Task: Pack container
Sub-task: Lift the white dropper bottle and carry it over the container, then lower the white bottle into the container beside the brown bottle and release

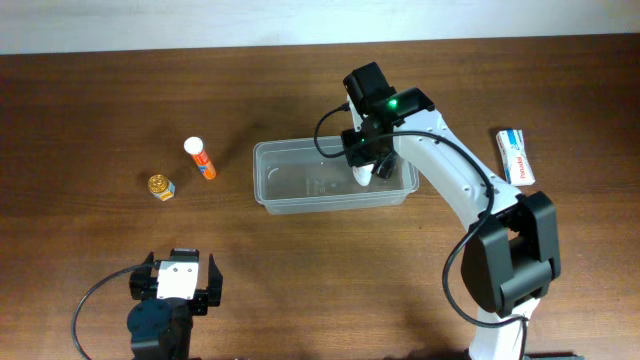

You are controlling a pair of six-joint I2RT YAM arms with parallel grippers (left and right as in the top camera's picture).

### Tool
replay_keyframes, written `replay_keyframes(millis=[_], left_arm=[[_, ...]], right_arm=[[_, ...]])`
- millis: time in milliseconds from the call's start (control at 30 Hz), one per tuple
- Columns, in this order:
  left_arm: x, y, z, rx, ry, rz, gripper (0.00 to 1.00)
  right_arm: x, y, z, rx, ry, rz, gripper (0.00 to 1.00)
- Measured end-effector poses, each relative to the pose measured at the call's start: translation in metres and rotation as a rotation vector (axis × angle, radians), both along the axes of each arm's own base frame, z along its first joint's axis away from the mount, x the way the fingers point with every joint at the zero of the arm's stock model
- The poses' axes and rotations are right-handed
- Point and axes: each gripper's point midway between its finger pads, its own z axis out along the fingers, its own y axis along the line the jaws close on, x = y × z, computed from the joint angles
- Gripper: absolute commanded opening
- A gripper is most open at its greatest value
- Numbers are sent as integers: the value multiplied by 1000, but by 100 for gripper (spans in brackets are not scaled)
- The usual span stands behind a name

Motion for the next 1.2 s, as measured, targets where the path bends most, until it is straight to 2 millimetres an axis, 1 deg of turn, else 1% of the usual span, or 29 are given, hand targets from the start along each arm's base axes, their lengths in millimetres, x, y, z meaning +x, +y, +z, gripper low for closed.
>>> replay_keyframes(millis=[267, 667, 967, 1133, 1200], left_arm=[[0, 0, 0, 0, 0, 0, 100], [0, 0, 0, 0, 0, 0, 100], [0, 0, 0, 0, 0, 0, 100], [0, 0, 0, 0, 0, 0, 100], [0, 0, 0, 0, 0, 0, 100]], right_arm=[[6, -8, 0, -19, -18, -23, 30], [12, -8, 2, -22, -44, -27, 30], [16, -18, 2, -49, -58, -50, 30], [18, -26, 2, -50, -53, -68, 39], [19, -27, 2, -51, -53, -71, 39]])
